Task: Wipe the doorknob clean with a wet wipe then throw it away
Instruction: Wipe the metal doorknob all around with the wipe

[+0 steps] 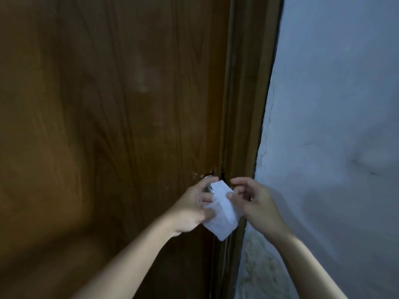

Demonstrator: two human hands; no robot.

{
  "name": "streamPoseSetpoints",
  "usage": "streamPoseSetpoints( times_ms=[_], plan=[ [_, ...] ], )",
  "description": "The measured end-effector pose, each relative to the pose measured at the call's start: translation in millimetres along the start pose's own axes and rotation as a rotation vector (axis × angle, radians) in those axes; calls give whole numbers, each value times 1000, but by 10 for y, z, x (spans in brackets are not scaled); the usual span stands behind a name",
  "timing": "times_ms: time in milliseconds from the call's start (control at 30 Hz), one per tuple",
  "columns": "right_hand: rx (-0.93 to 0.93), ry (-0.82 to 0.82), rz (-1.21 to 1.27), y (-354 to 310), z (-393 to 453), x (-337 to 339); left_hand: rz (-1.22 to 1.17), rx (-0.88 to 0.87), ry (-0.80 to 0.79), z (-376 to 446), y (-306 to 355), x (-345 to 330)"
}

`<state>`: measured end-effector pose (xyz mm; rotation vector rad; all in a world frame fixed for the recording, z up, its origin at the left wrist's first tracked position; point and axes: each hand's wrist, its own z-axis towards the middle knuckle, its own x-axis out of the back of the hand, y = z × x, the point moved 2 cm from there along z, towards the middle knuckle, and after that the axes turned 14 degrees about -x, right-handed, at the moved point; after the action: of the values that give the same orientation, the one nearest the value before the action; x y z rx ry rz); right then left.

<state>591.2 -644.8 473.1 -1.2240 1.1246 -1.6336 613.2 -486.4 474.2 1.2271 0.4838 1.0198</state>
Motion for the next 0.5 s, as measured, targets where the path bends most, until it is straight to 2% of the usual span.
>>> streamPoseSetpoints(
  times_ms=[167,267,367,500],
  plan=[
    [78,-28,13,138,325,-62,73,-80,77,332,-259,301],
    [109,-172,40,203,422,-143,86,-133,88,497,-355,322],
    [124,-328,112,238,535,-160,209,-200,139,639,-398,285],
    [155,-309,141,323,707,-86,374,-247,263,697,-460,286]
  ],
)
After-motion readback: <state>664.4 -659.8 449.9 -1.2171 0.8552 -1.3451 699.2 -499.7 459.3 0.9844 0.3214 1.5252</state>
